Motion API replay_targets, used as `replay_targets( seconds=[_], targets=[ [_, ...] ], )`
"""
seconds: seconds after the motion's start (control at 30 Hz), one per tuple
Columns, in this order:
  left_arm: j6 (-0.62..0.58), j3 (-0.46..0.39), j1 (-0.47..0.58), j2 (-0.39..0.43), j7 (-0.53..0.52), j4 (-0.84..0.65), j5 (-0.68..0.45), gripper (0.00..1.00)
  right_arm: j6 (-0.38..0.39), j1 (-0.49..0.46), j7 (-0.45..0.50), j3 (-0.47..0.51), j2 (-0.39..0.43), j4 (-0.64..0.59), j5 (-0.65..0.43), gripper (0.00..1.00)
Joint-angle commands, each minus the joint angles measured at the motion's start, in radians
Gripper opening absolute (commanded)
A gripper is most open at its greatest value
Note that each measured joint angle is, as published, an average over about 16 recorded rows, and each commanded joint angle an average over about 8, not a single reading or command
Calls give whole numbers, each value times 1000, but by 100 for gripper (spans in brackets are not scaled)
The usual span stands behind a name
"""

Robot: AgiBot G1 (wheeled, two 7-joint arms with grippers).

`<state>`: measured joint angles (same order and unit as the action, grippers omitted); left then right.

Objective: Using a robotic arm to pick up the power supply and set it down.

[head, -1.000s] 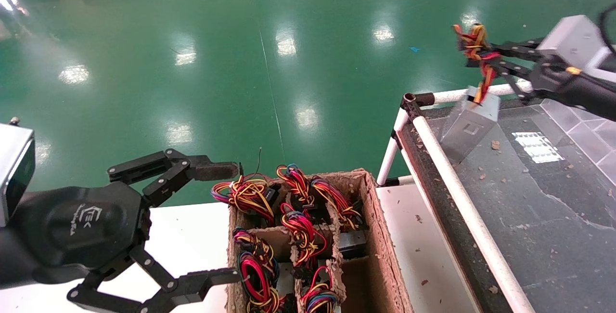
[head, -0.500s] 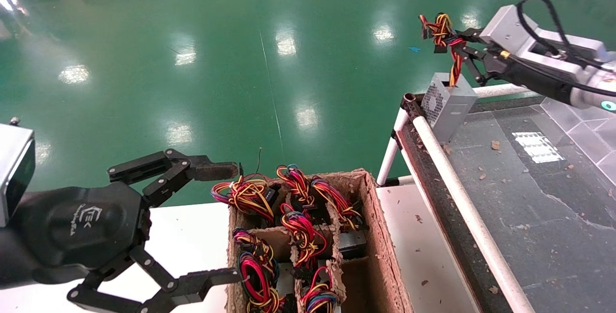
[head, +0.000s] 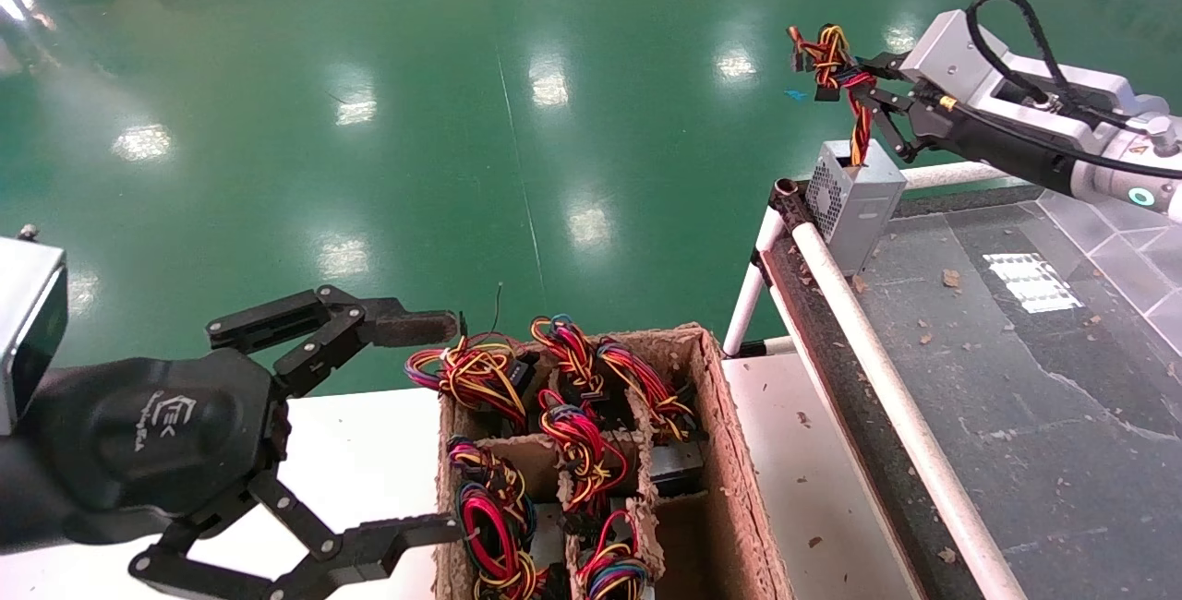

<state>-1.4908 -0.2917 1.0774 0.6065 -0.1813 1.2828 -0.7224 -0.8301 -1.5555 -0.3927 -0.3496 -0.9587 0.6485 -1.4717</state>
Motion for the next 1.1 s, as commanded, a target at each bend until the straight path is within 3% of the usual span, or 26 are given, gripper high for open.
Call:
replay_targets(
  seconds=[0.03,0.53,0.8,1.1],
  targets=[
    [0,0,0,0,0,0,0,100,-6,-2,-4,-1,2,-4,-1,100],
    [0,-1,0,0,1,0,1,100,-80,-3,50,-22,48,36,-17,100],
    [1,-2,0,-1,1,0,1,100,-105,28,54,1,71,92,35,100],
    [1,-2,1,-1,1,-1,1,100,-187,91,130,7,110,168,131,100]
  ],
)
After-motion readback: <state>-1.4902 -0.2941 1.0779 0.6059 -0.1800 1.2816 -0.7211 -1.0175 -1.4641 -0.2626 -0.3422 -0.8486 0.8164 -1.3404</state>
